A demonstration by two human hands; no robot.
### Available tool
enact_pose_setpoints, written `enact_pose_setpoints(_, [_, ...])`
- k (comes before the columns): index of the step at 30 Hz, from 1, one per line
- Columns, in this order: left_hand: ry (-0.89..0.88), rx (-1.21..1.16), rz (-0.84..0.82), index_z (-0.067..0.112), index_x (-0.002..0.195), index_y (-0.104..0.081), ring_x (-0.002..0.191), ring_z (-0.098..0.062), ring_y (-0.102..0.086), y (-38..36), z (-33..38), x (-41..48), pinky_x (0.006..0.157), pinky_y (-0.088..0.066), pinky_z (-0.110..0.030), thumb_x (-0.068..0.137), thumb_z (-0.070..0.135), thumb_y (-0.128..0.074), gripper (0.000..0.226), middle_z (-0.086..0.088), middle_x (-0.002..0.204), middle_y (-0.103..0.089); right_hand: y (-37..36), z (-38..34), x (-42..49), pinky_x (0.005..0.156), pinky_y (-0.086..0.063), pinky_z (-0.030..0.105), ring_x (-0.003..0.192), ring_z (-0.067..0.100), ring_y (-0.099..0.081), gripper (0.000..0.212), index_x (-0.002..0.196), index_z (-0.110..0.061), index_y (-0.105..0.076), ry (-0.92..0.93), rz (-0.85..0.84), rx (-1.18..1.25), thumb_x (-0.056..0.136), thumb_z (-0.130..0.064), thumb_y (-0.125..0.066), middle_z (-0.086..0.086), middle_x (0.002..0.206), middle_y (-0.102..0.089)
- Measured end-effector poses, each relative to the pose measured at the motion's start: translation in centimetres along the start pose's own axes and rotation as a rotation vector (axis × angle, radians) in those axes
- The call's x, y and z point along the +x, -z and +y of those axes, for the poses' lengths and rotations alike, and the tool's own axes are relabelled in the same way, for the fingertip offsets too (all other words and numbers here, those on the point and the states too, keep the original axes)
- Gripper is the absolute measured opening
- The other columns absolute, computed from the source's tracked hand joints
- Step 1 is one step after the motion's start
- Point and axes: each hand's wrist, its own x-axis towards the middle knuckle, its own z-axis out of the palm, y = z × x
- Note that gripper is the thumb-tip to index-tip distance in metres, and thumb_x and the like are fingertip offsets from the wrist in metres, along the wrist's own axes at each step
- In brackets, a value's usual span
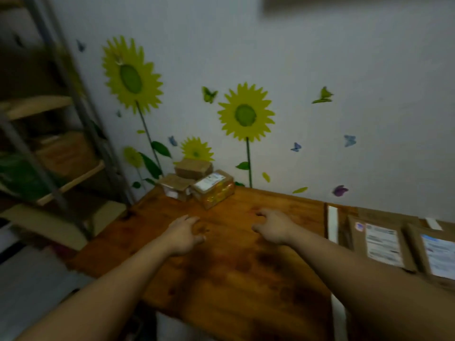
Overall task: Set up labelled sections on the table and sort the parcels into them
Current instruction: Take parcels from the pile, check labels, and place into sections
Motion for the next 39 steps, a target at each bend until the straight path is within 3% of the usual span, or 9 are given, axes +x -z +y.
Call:
enact_pose_setpoints(3, [0.063, -0.078, 0.033, 0.026, 0.148, -0.024, 0.144, -0.026, -0.016, 2.3, -5.2, -0.5, 0.116, -0.019, -0.037, 0.089, 0.044, -0.058, 0.071, -0.005, 0.158, -0.015, -2.0, -4.2, 1.9, 0.099, -0.041, 0.029, 0.127, 0.025, -0.048, 0.06, 0.144, -0.018, -0.04, 0.003, -0.033, 0.023, 0.091, -0.042, -0.057, 0.008, 0.147, -0.041])
enact_pose_setpoints(8, [0.098, -0.171, 0.097, 0.025, 0.148, -0.025, 0.143, -0.025, -0.021, 5.8, -9.8, 2.5, 0.116, -0.023, -0.039, 0.088, 0.042, -0.061, 0.072, -0.004, 0.157, -0.02, -2.9, -8.3, 6.3, 0.108, -0.037, 0.035, 0.133, 0.025, -0.04, 0.06, 0.146, -0.02, -0.036, 0.029, -0.023, -0.006, 0.092, -0.041, -0.054, 0.006, 0.15, -0.038])
enact_pose_setpoints(15, [0.001, -0.131, 0.106, 0.029, 0.15, -0.018, 0.145, -0.029, -0.014, 8.4, -10.6, 12.6, 0.117, -0.02, -0.044, 0.084, 0.05, -0.062, 0.083, -0.003, 0.159, -0.013, -3.7, -9.2, 15.3, 0.113, -0.029, 0.04, 0.137, 0.026, -0.031, 0.069, 0.151, -0.028, -0.019, 0.154, 0.073, -0.196, 0.092, -0.048, -0.048, 0.005, 0.155, -0.026])
enact_pose_setpoints(20, [-0.044, -0.015, 0.073, 0.024, 0.151, -0.016, 0.146, -0.025, -0.005, 9.1, -10.1, 21.4, 0.119, -0.012, -0.041, 0.084, 0.051, -0.061, 0.086, -0.003, 0.16, -0.006, -4.4, -8.4, 24.0, 0.111, -0.032, 0.04, 0.135, 0.024, -0.036, 0.065, 0.148, -0.027, -0.026, 0.09, 0.043, -0.16, 0.091, -0.048, -0.051, 0.006, 0.152, -0.032])
enact_pose_setpoints(23, [-0.045, -0.023, 0.013, 0.022, 0.15, -0.022, 0.144, -0.027, -0.015, 8.5, -10.4, 26.1, 0.116, -0.02, -0.043, 0.079, 0.055, -0.062, 0.088, -0.006, 0.158, -0.017, -5.7, -7.8, 27.9, 0.109, -0.035, 0.042, 0.135, 0.025, -0.037, 0.061, 0.147, -0.026, -0.029, 0.028, -0.001, -0.118, 0.093, -0.04, -0.054, 0.005, 0.152, -0.032])
enact_pose_setpoints(26, [-0.04, -0.056, -0.049, 0.022, 0.147, -0.029, 0.139, -0.027, -0.029, 7.2, -10.3, 29.9, 0.113, -0.028, -0.041, 0.084, 0.043, -0.064, 0.075, -0.007, 0.153, -0.03, -7.4, -7.4, 30.6, 0.112, -0.033, 0.046, 0.139, 0.026, -0.033, 0.06, 0.149, -0.025, -0.024, 0.003, -0.055, -0.045, 0.096, -0.036, -0.05, 0.007, 0.155, -0.026])
enact_pose_setpoints(32, [-0.152, -0.181, -0.226, 0.02, 0.141, -0.039, 0.128, -0.022, -0.044, 4.1, -9.5, 37.0, 0.098, -0.034, -0.026, 0.095, 0.022, -0.053, 0.049, -0.004, 0.142, -0.046, -11.4, -7.0, 34.5, 0.1, -0.04, 0.033, 0.129, 0.018, -0.047, 0.047, 0.145, -0.031, -0.034, -0.123, -0.131, 0.381, 0.099, -0.033, -0.045, 0.0, 0.147, -0.042])
enact_pose_setpoints(37, [-0.145, -0.262, -0.268, 0.014, 0.141, -0.037, 0.127, -0.025, -0.046, 2.3, -9.3, 41.7, 0.097, -0.042, -0.033, 0.095, 0.022, -0.05, 0.048, -0.007, 0.141, -0.045, -12.7, -7.6, 35.7, 0.085, -0.044, 0.015, 0.119, 0.016, -0.054, 0.049, 0.14, -0.023, -0.037, -0.283, -0.006, 0.689, 0.095, -0.025, -0.057, -0.002, 0.136, -0.052])
enact_pose_setpoints(39, [-0.163, -0.2, -0.257, 0.016, 0.139, -0.037, 0.126, -0.027, -0.045, 1.8, -9.2, 42.9, 0.1, -0.042, -0.039, 0.093, 0.03, -0.052, 0.051, -0.007, 0.14, -0.046, -12.5, -7.8, 35.8, 0.068, -0.045, 0.003, 0.104, 0.01, -0.058, 0.044, 0.133, -0.023, -0.039, -0.317, 0.018, 0.812, 0.094, -0.018, -0.059, -0.005, 0.128, -0.055])
